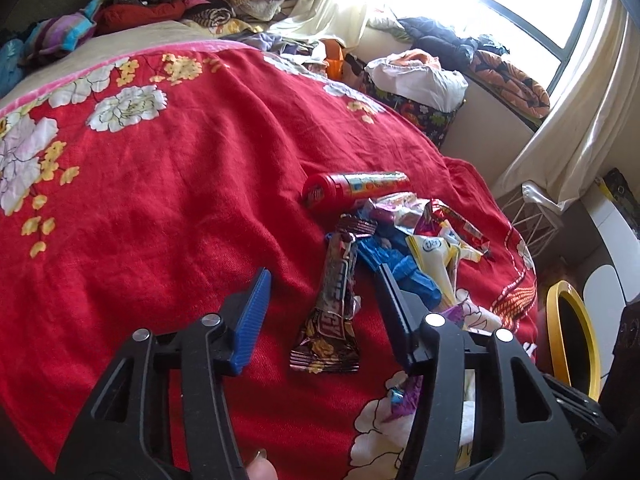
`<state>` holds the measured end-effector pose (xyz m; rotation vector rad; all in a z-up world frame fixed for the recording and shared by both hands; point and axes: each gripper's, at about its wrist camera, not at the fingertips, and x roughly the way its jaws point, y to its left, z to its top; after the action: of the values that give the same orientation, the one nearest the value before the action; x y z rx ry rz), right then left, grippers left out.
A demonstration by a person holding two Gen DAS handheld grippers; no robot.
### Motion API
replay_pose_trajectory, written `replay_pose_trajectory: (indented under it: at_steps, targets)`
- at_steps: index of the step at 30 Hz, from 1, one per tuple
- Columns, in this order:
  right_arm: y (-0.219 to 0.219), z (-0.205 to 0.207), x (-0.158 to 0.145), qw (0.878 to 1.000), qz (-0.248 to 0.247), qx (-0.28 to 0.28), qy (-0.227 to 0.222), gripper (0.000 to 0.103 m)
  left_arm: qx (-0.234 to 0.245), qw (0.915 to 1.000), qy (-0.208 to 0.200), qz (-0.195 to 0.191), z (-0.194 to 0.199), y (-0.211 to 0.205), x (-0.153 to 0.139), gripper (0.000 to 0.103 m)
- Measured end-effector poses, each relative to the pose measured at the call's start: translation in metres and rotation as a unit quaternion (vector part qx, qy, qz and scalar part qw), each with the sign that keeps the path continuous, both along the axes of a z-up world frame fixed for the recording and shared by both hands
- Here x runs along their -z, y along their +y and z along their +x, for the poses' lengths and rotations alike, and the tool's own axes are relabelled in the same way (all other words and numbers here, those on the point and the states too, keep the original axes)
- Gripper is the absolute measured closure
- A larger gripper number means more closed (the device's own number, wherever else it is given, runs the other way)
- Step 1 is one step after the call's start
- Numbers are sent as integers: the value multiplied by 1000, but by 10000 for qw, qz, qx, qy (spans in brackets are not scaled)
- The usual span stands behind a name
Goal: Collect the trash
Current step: 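Grasp the brown chocolate bar wrapper with the left tool while the right tool grasps the white feather tassel, then carry both items over the yellow bin and open both tools to drop them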
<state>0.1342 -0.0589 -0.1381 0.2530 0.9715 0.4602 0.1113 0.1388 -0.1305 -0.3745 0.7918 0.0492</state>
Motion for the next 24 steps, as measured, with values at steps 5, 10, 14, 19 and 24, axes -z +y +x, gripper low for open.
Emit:
replay_pose_trajectory:
  at_steps: [5,10,14,19,24]
  targets:
    - [-8,-6,-11,9996,-13,-31,-279,81,2,9999,74,74,0,-2,1,84]
    - [-18,-12,-28,9981,-48,-19,-619,81,2,9999,-69,135,-2,-3,-9,90]
    - [-24,-14,-40,9965,-77,-7,-833,81,11,9996,-249,154,-4,-4,-24,90]
    - [-30,-17,-51,9949,-74,45,-1001,81,78,9987,-484,152,-5,-11,-44,90]
    - [-34,-20,-61,9935,-76,98,-1130,81,208,9973,-673,187,-7,-23,-60,90]
